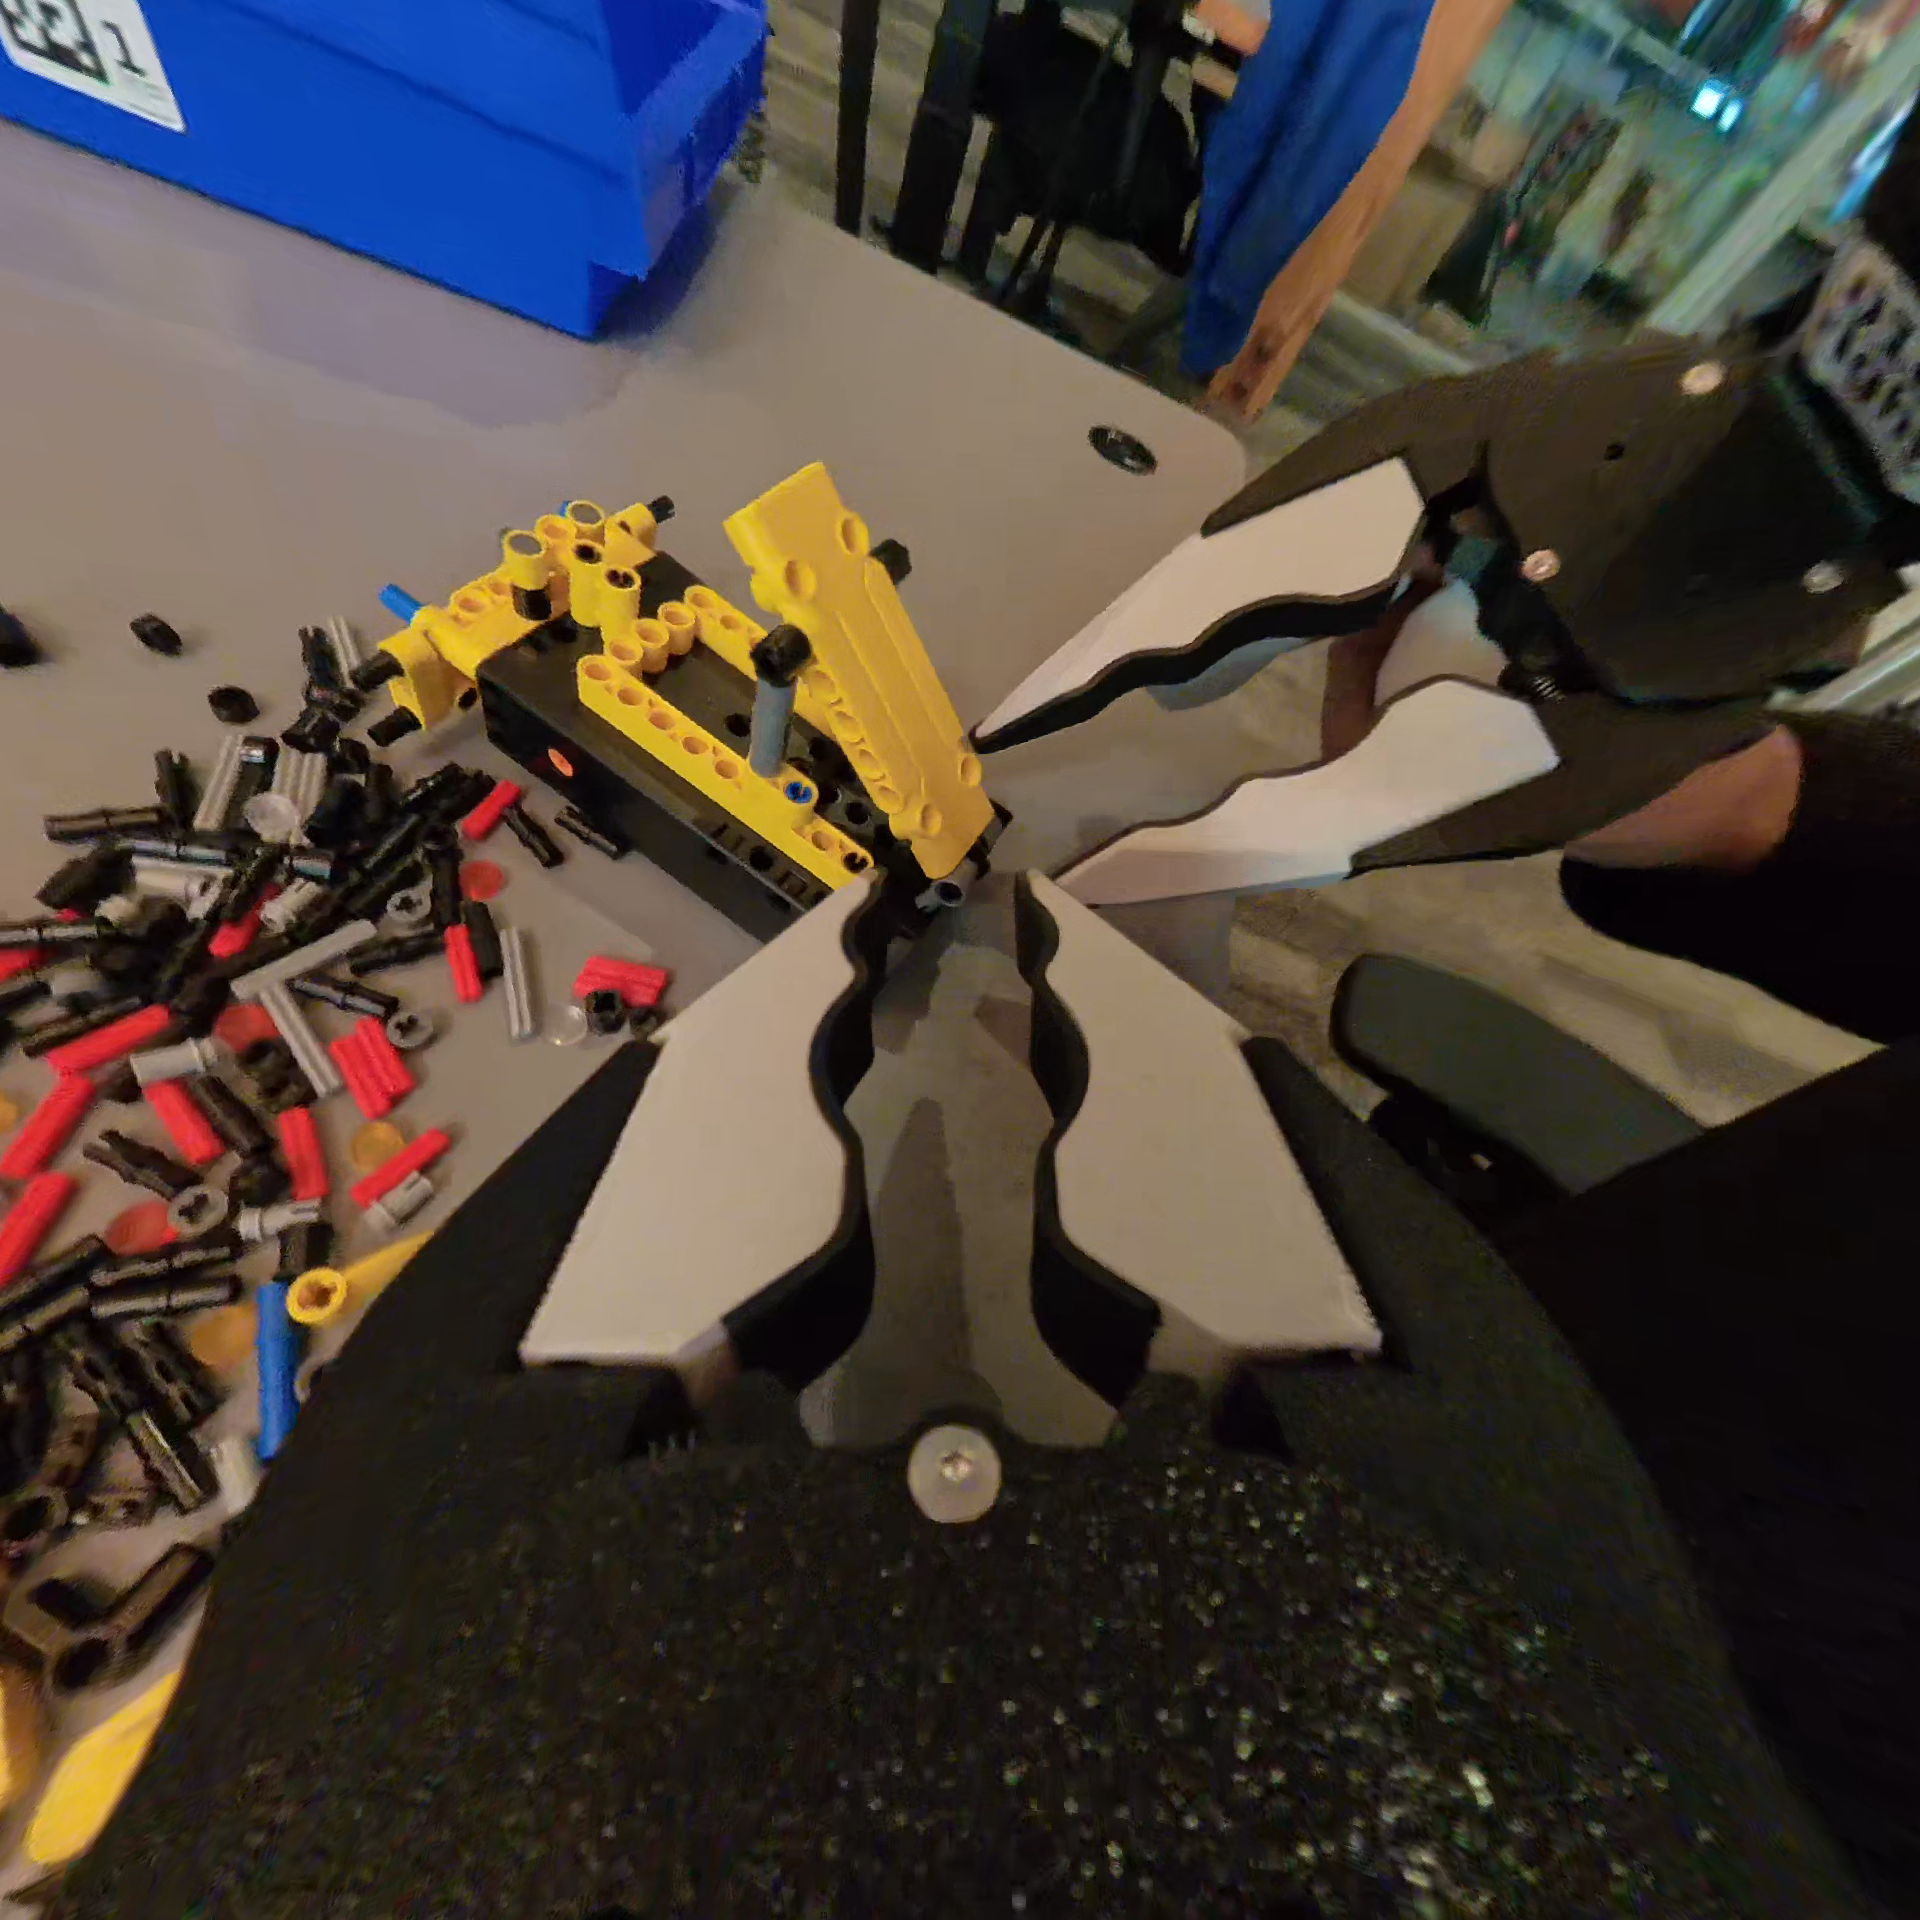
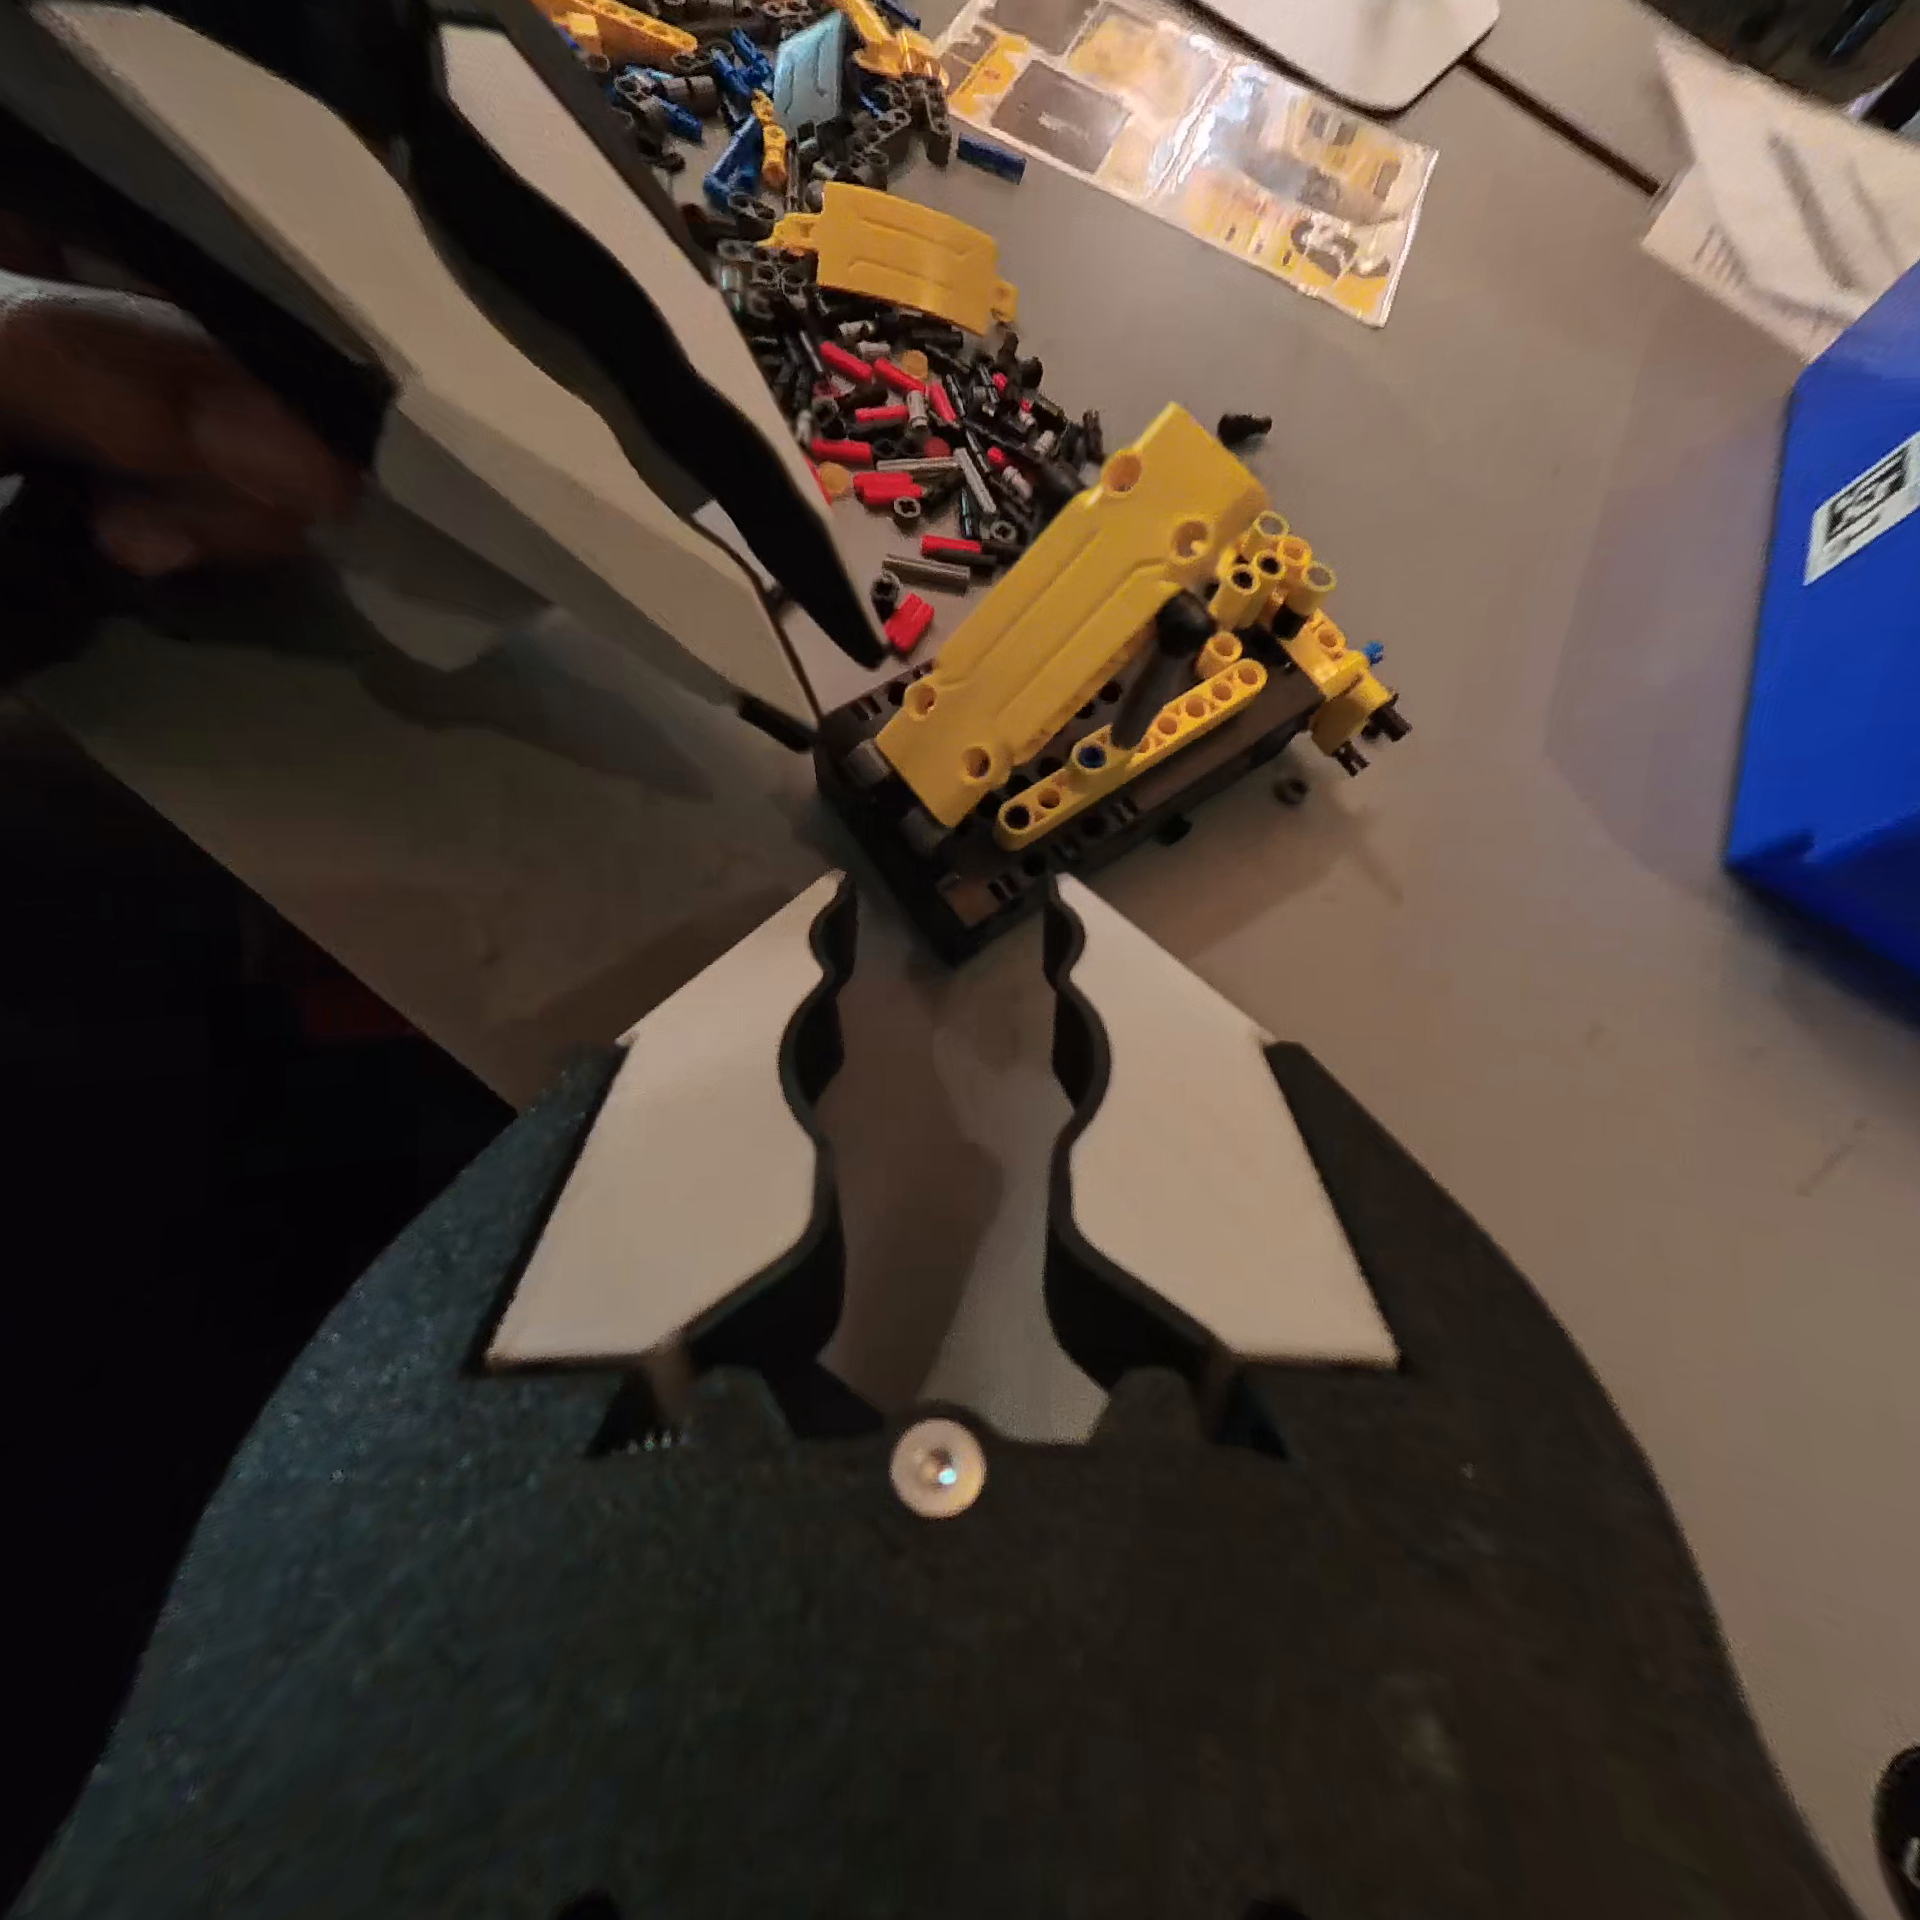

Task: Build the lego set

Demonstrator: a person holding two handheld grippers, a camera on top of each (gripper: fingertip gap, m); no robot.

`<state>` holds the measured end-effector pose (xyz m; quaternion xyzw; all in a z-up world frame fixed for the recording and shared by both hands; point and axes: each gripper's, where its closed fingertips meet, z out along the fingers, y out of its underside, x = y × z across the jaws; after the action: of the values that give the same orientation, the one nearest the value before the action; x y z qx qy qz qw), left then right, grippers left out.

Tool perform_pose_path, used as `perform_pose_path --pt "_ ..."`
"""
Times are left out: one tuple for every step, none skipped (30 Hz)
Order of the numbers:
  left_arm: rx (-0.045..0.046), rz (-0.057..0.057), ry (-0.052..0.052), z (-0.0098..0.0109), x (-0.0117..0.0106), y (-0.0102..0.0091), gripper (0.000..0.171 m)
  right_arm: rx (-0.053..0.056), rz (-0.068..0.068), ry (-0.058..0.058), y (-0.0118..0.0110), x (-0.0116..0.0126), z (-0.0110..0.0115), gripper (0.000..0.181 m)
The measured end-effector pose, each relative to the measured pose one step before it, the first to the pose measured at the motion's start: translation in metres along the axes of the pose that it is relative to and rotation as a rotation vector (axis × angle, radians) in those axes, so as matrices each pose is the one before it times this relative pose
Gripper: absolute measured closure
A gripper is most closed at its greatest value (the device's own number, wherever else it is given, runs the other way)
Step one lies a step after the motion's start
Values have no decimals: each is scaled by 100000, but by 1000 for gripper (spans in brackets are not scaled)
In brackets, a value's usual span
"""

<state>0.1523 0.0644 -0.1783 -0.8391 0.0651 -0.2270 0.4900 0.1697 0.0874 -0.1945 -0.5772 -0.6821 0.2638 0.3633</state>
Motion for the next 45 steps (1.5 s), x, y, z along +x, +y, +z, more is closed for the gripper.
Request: perform_pose_path --pt "-1388 2285 1389 209 249 100 149 2229 -977 693 -288 -81 -94 146" --pt "-754 1924 2513 160 404 32 149 3196 111 166 -448 -64 -143 147" --pt "-718 1202 1107 139 176 32 149 3673 991 -665 -510 -100 -124 149" --pt "-751 1034 314 136 51 50 148 3191 1433 -1266 -370 -96 -78 154" --pt "-583 866 63 131 -9 9 149 2387 1838 -762 -202 92 -17 159" --pt "-962 482 -1796 132 -306 58 149 1643 2151 -1922 -49 -3 52 160" --pt "-1092 706 -1700 151 -264 84 149 762 2686 -2805 77 -72 79 161" --pt "-1305 534 -596 167 -88 132 149 916 2846 -1855 79 94 126 161" --pt "-1483 244 -257 180 -21 173 149 148 2719 -3200 193 -96 158 161" --pt "-1339 535 -205 147 34 170 150 -735 2640 -2396 274 6 116 161" --pt "-943 902 110 105 110 121 151 -19 1628 -1140 165 97 34 161" --pt "-725 840 -1045 87 -30 87 152 630 524 -839 24 58 -17 161" --pt "-604 883 -810 70 2 71 153 929 -61 -331 -82 64 -39 161" --pt "-147 672 -946 38 -48 9 155 712 -208 -299 -98 43 -28 162" --pt "-48 409 -546 26 -31 -7 156 326 -122 -1100 -93 -64 20 162" --pt "-72 104 -209 35 -23 0 157 151 -157 -1389 -60 -105 56 162" --pt "58 -71 6 37 -23 -35 158 -37 1 -1022 -15 -45 94 163" --pt "38 -89 131 38 -17 -37 158 -417 422 -1022 71 -9 150 164" --pt "-147 -30 108 66 -21 -13 158 -360 1145 -998 75 47 151 164" --pt "-232 56 213 86 -4 -28 159 88 1507 -713 14 117 92 166" --pt "37 -53 -319 41 -95 -42 160 479 1492 -1143 -46 51 27 166" --pt "-131 -408 315 46 -44 -8 160 269 1526 -1236 0 66 2 167" --pt "12 -768 811 22 1 -19 161 300 1543 -1312 1 31 -13 167" --pt "5 -803 810 4 12 6 161 260 1367 -1232 4 7 -9 167" --pt "21 -521 510 -6 11 1 161 327 1013 -894 2 0 5 168" --pt "3 -17 44 3 -6 -6 161 305 758 -658 -1 1 10 168" --pt "-19 482 -396 -1 11 5 161 231 740 -520 1 0 5 168" --pt "-32 685 -524 7 -3 5 161 152 742 -449 17 -11 -4 168" --pt "-41 751 -435 7 27 10 160 89 760 -437 11 -1 -7 168" --pt "72 325 -114 -6 22 -13 160 179 684 -428 12 -3 -4 168" --pt "157 -10 60 -30 7 -20 160 254 562 -364 -24 4 13 168" --pt "68 -366 176 -6 -22 -8 160 117 328 -245 -23 -3 16 168" --pt "-21 -675 376 10 -28 0 160 -145 262 -212 -10 19 16 168" --pt "33 -807 599 0 -15 -7 160 -211 339 -313 -1 -1 11 169" --pt "-25 -853 631 0 -9 8 160 -189 335 -322 -1 6 1 169" --pt "-29 -703 558 3 -10 -1 161 -27 317 -238 -3 -2 5 169" --pt "-14 -440 396 -5 -1 4 161 91 313 -224 11 0 -5 169" --pt "-40 111 -106 11 4 5 161 140 397 -220 -11 3 0 169" --pt "-57 557 -530 -2 -13 11 161 161 323 -129 4 -7 6 169" --pt "-117 840 -758 24 -2 17 161 113 173 -13 17 9 -3 169" --pt "-150 974 -796 17 7 16 161 46 72 -1 23 3 -18 169" --pt "-87 936 -786 4 -3 12 161 121 131 9 26 1 -17 169" --pt "2 708 -662 -1 -9 -5 161 219 98 73 1 3 -3 169" --pt "97 299 -214 -16 5 -10 160 182 -42 147 -12 -9 4 169" --pt "136 -44 18 -19 -3 -15 160 22 -228 212 -17 -5 17 169"
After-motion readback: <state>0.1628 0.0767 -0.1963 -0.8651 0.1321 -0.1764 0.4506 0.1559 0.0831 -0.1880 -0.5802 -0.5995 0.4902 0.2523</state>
